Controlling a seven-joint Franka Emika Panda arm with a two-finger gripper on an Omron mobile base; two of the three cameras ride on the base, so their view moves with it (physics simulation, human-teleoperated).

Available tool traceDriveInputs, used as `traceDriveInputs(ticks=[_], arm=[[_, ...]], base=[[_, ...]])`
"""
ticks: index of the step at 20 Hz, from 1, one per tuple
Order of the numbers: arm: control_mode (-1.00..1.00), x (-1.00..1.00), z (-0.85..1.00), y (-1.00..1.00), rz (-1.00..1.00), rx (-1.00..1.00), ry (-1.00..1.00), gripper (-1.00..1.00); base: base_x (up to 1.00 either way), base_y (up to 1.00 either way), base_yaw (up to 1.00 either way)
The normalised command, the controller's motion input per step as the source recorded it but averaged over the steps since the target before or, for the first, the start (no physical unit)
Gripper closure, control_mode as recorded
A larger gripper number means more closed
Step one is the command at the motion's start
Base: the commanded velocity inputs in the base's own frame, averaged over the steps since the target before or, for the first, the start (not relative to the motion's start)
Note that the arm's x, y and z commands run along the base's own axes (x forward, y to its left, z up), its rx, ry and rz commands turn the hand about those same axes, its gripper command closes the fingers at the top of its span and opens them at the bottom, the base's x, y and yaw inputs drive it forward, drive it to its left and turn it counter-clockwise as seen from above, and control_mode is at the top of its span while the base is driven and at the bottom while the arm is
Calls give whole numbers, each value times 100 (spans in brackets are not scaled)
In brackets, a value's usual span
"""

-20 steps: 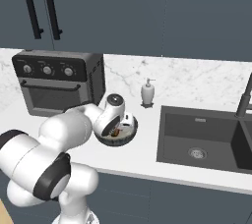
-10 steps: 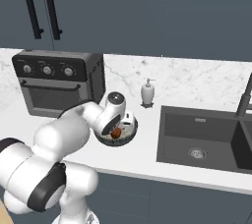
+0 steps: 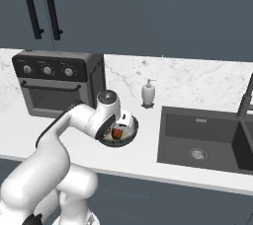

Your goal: Pick the bell pepper from the sink and place it in the bowl. Then pick the bowl and place it in the microwave. Then close the microwave door and press the start button.

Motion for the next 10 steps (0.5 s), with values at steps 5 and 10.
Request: traceDriveInputs(ticks=[5,10], arm=[[-100,-32,26,-50,-16,11,13,-100],[-100,-15,0,-64,-17,20,5,-100]], base=[[0,0,0],[0,0,0]])
